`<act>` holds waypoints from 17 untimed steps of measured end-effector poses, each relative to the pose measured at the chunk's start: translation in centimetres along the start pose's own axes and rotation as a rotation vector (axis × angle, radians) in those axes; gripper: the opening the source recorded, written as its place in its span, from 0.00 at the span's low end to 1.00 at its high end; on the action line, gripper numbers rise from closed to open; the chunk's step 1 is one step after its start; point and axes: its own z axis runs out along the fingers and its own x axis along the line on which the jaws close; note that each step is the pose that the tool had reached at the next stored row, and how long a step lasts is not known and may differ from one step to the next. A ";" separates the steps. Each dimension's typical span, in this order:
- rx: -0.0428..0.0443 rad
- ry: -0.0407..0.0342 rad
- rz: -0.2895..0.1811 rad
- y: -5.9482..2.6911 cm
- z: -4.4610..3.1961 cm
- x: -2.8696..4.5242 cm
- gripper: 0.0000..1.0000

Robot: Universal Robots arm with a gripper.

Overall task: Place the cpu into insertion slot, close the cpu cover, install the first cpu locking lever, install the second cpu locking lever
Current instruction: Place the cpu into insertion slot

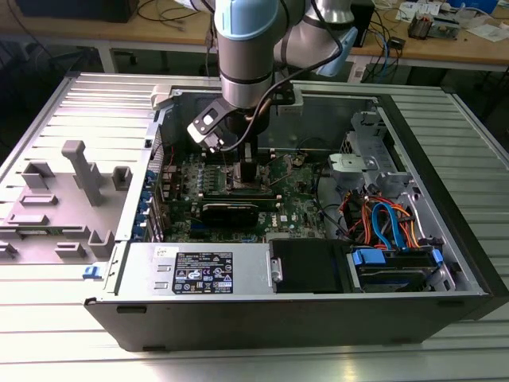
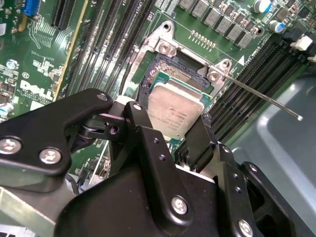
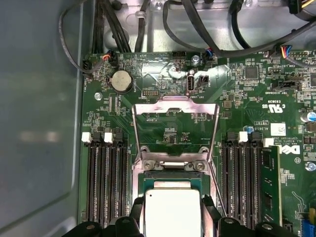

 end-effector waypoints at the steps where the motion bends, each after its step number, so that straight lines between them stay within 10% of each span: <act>1: -0.0001 0.0001 0.000 -0.01 0.16 -0.01 0.55; 17: -0.0004 -0.0020 0.010 -0.16 1.35 -0.13 0.55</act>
